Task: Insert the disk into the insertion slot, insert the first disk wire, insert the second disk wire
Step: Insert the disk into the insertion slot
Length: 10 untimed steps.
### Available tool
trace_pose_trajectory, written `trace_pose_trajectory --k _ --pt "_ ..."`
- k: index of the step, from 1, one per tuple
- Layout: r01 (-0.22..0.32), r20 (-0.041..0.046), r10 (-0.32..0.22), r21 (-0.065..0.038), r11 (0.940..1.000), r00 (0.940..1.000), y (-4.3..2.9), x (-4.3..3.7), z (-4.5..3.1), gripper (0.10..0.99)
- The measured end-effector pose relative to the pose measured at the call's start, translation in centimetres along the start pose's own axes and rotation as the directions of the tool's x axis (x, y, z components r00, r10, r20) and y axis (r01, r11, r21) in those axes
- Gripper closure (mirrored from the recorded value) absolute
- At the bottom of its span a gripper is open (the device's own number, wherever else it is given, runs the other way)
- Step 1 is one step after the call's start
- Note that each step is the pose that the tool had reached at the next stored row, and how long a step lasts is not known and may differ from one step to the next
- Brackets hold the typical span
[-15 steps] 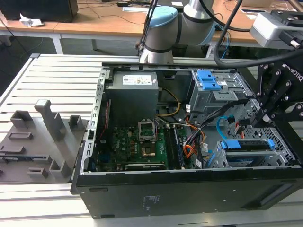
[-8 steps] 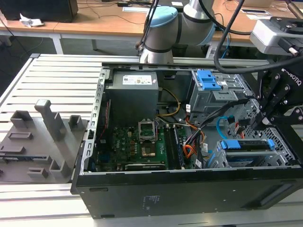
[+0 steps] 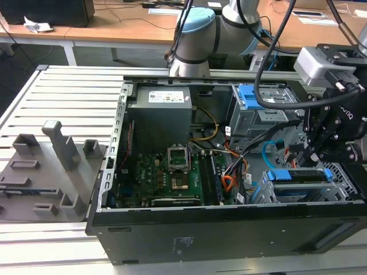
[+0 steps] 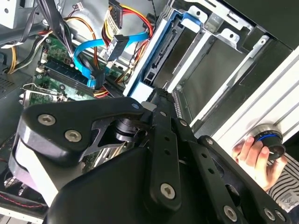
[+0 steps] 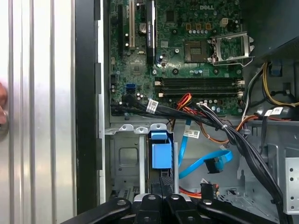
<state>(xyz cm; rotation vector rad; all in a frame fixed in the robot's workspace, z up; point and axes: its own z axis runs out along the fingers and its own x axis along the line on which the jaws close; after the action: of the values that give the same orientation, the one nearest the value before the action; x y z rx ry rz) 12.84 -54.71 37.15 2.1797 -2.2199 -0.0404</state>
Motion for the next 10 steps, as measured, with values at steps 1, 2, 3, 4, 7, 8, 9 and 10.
trace_pose_trajectory --k 1,2,3,4,7,8,9,10 --pt "0.000 -0.0001 0.000 0.000 1.0000 1.0000 -0.01 0.00 0.16 0.980" --pt "0.000 -0.0001 0.000 0.000 1.0000 1.0000 -0.01 0.00 0.28 0.980" --pt "0.000 -0.0001 0.000 0.000 1.0000 1.0000 -0.03 0.00 0.43 0.980" --pt "0.000 -0.0003 0.000 0.000 1.0000 1.0000 -0.03 0.00 0.57 0.980" --pt "0.000 -0.0001 0.000 0.000 1.0000 1.0000 -0.03 0.00 0.60 0.980" --pt "0.000 -0.0002 0.000 0.000 1.0000 1.0000 -0.03 0.00 0.60 0.980" --pt "0.000 -0.0002 0.000 0.000 1.0000 1.0000 -0.03 0.00 0.60 0.980" --pt "0.000 -0.0002 0.000 0.000 1.0000 1.0000 -0.03 0.00 0.61 0.980"
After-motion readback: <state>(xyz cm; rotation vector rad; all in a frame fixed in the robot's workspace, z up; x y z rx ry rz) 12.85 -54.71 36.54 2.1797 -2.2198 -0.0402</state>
